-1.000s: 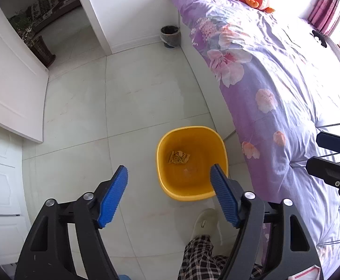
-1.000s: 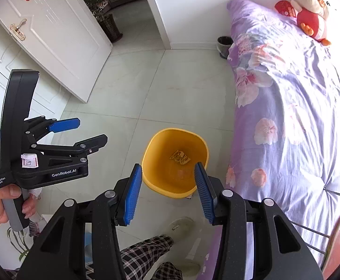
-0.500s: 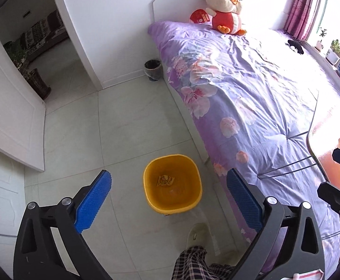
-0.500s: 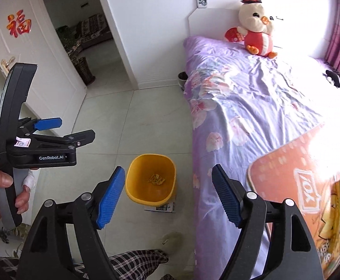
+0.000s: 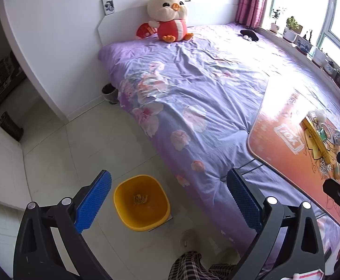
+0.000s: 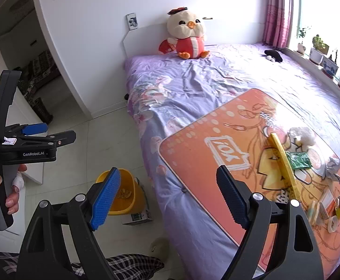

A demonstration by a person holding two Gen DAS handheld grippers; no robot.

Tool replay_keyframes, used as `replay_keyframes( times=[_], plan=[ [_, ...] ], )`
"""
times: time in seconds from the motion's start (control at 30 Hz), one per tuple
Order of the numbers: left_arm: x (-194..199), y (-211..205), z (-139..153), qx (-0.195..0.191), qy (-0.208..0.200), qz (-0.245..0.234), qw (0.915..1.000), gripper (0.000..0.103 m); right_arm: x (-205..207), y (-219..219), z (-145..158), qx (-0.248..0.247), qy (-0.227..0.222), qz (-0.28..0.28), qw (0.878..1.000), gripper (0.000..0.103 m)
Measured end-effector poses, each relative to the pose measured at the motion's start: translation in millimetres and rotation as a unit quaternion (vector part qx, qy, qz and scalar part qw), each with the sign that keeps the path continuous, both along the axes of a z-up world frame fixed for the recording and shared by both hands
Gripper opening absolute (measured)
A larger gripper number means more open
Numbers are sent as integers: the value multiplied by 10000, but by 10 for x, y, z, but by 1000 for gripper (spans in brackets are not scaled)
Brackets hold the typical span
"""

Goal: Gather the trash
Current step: 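Move both open tools back toward the orange table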

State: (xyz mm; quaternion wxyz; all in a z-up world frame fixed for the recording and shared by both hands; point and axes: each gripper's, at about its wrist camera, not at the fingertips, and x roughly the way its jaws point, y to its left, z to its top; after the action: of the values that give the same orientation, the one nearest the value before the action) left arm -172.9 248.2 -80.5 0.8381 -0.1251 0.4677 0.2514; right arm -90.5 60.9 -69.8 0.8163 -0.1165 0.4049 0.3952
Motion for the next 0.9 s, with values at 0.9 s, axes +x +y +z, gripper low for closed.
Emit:
replay_keyframes(
  times=[0.9],
  plan=[
    [1465,-1522,-352,-304,507,-3292,9424,98,46,-2155,-269,-210,420,-3854,9216,84]
  ],
)
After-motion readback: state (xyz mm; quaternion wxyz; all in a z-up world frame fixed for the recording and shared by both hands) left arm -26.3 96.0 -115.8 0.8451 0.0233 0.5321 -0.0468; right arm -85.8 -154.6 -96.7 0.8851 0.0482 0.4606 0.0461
